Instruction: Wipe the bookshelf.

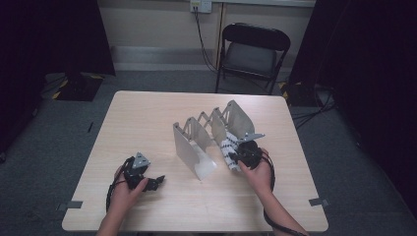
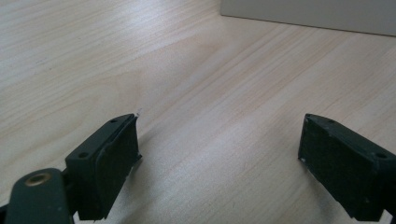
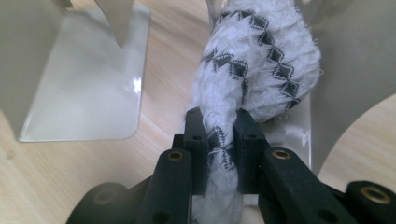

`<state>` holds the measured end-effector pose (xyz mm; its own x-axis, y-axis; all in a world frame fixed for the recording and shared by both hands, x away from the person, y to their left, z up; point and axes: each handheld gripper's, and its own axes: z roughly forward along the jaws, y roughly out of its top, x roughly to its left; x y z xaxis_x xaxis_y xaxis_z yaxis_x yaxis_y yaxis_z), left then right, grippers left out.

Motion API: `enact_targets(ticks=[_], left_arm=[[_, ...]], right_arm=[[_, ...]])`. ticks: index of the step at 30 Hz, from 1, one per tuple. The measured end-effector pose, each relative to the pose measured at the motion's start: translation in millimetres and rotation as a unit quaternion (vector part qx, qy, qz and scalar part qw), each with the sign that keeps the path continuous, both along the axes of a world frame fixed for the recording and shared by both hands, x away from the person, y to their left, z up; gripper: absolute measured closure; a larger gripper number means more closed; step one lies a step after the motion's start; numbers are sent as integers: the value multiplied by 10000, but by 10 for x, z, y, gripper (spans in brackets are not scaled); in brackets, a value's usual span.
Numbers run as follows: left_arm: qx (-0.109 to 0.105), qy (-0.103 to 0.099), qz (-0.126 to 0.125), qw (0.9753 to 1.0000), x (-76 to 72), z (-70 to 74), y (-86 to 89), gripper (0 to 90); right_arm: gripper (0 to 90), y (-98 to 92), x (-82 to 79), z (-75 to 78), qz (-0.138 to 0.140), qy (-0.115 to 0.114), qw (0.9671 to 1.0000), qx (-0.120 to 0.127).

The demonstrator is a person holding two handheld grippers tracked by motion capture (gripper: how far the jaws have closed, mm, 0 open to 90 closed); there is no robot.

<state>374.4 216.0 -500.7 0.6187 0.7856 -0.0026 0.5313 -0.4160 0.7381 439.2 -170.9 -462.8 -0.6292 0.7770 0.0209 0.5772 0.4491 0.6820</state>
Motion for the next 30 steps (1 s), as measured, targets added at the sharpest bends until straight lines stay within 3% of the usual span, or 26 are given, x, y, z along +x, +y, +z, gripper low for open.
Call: enact_targets(ticks=[2,5,8,11,12,14,16,18,19,21,23,25,30], left_arm=[[-2,-1,0,10000,0,0,0,120],[-3,-2,-2,10000,0,-1,0,120],[1,-1,0,10000,0,0,0,120],[4,-3,0,10000,0,0,0,120],[5,-4,-2,10000,0,0,0,120],[3,-2,0,10000,0,0,0,120],[0,-1,2,10000,0,0,0,120],[3,-3,0,10000,0,0,0,120],[3,-2,-1,10000,0,0,0,120],[-2,0,1,10000,0,0,0,120],[-1,0,0,10000,0,0,0,120],[-1,0,0,10000,0,0,0,120],[2,0,0,10000,0,0,0,120]], right_arm=[[688,-18,17,-58,-123,104,9999,-61],[591,-76,12,-48,-418,-52,9988,-244],[553,-126,-26,14,-592,-170,9979,-178],[491,-121,-56,47,-640,-268,9974,-186],[429,-94,-72,48,-618,-318,9975,-100],[407,-47,-68,11,-499,-312,9982,-89],[397,17,-57,-65,-446,-305,9981,-290],[396,41,-44,-110,-423,-295,9980,-366],[397,71,-8,-204,-473,-267,9972,-521],[454,50,19,-228,-593,-256,9974,-320],[685,32,37,-215,-581,-124,9981,-185],[738,17,35,-157,-628,-118,9977,-234],[760,-45,13,97,-537,-312,9980,-80]])
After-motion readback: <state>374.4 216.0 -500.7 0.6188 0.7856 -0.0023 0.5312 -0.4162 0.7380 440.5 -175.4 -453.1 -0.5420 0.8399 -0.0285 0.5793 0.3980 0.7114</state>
